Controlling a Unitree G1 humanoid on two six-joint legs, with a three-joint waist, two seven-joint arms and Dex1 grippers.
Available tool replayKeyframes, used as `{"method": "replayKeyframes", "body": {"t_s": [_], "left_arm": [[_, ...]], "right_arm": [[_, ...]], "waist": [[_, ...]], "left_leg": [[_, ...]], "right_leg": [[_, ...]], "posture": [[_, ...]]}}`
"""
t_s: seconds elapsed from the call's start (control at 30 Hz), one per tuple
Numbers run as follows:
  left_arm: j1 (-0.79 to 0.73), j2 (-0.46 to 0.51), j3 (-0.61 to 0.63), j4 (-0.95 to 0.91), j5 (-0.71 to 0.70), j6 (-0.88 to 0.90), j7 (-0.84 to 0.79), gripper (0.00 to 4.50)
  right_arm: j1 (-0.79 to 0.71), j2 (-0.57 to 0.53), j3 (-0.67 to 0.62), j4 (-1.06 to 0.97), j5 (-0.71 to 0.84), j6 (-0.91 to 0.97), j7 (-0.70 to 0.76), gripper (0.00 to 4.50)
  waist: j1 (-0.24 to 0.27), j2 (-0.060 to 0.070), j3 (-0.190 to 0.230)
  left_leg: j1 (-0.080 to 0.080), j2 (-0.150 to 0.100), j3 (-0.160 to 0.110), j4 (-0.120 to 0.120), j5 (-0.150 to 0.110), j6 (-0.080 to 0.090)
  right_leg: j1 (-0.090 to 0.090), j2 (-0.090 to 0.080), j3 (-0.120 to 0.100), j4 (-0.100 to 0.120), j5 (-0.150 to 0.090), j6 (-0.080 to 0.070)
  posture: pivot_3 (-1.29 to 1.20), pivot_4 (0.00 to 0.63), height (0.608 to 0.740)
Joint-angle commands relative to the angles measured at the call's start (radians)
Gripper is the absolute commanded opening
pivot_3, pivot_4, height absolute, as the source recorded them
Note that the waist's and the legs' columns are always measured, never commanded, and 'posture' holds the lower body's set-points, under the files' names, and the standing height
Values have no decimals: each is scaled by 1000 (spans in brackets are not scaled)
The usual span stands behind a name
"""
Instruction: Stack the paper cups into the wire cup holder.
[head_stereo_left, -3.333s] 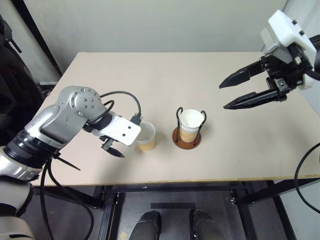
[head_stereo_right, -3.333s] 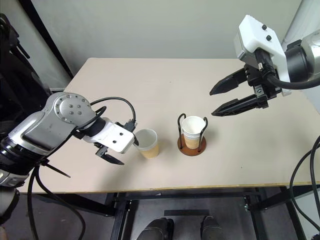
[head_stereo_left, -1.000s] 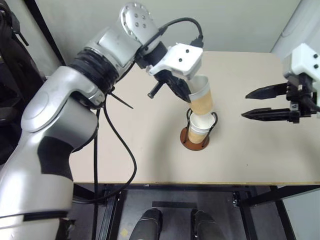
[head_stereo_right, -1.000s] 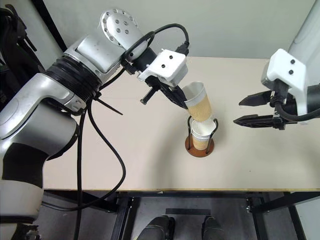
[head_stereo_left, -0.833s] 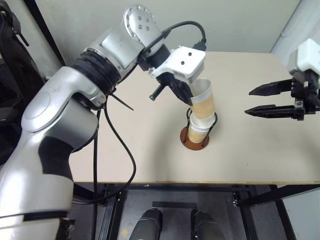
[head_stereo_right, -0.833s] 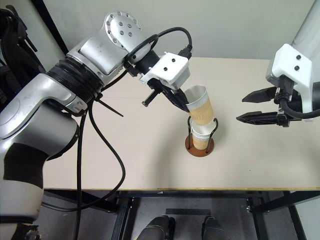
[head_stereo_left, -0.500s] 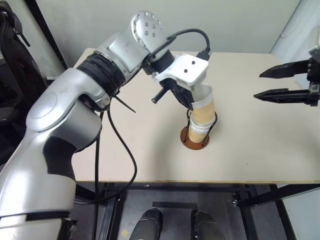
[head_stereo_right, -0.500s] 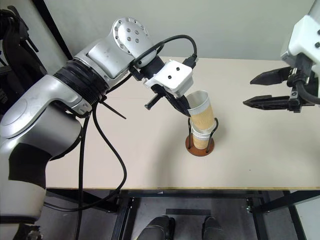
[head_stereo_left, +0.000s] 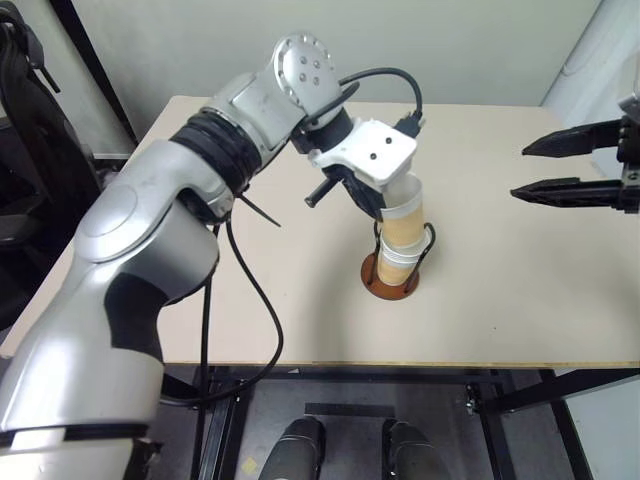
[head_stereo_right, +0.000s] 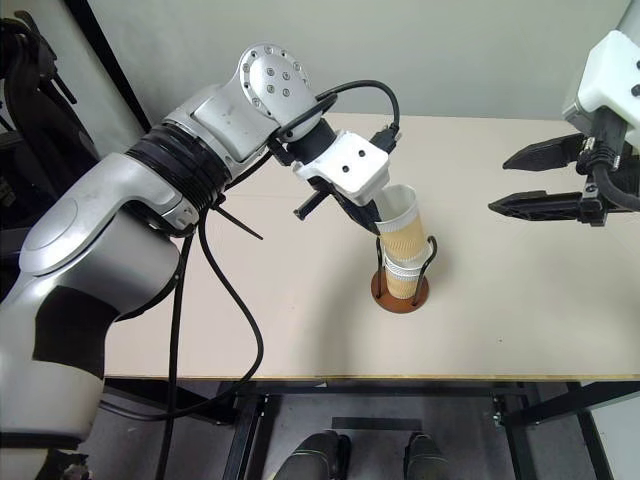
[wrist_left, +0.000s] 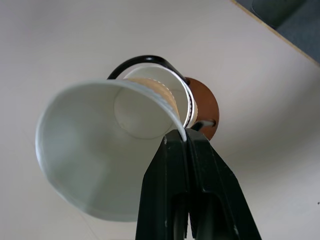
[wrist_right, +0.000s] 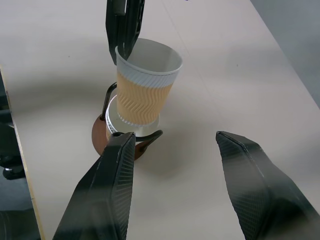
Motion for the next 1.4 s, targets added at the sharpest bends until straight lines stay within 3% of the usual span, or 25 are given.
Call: {"method": "replayKeyframes", "body": {"t_s": [0.03,0.07,0.17,0.37,0.5,0.6,0.7,0.83,0.93,1.13,1.4], "left_arm": [[-12,-19,24,2,14,-23,-30,40],[-8,-34,41,15,27,-35,-30,40],[-2,-56,54,23,36,-39,-30,615],[-3,-66,84,17,29,-13,-30,2756],[-21,-93,277,105,27,89,-15,4179],[-26,-53,458,155,43,182,76,4179],[27,49,593,88,54,298,116,4179],[189,211,755,-176,4,589,158,4179],[393,371,886,-430,-39,799,232,4179],[593,557,1061,-639,-20,967,365,4179],[710,594,1171,-721,-20,1035,451,4179]], "right_arm": [[-16,-13,-29,-10,6,0,-9,2658],[-15,-13,-29,-11,7,1,-9,2658],[-14,-12,-27,-14,9,4,-10,2658],[-15,-6,-25,-14,13,6,-7,2658],[-47,39,9,13,0,-14,-14,2658],[-62,92,39,24,-9,-23,-19,2658],[-48,129,47,21,4,-17,-14,2658],[-44,178,85,40,-11,-38,0,2658],[-38,206,130,95,-56,-99,30,2658],[-59,245,165,179,-102,-176,81,2658],[-111,303,209,233,-153,-221,143,2658]], "waist": [[1,0,0],[1,0,0],[4,0,0],[2,0,0],[2,0,0],[-3,0,0],[-18,1,-1],[-29,4,-2],[-32,4,-2],[-22,2,-2],[-26,2,-2]], "left_leg": [[0,0,-1,0,0,0],[0,0,-1,0,0,0],[0,0,-1,1,0,0],[0,1,2,1,0,0],[0,0,3,1,0,1],[0,0,7,1,0,3],[1,1,10,0,1,4],[5,2,13,-4,2,3],[5,2,12,-3,6,-2],[6,1,10,-2,12,-9],[17,1,10,-6,7,0]], "right_leg": [[0,-1,2,0,0,0],[0,-2,2,0,0,0],[1,-1,0,0,0,0],[0,-1,2,0,1,2],[0,0,1,0,1,2],[-1,0,1,0,2,4],[-3,0,3,0,2,4],[-2,0,3,1,-1,1],[-3,2,1,3,-2,-3],[-3,2,0,4,-3,-9],[5,3,1,4,2,-18]], "posture": [[0,150,740],[0,150,740],[0,150,740],[0,150,740],[0,150,740],[0,150,740],[0,150,740],[0,150,740],[0,150,740],[0,150,740],[0,150,740]]}}
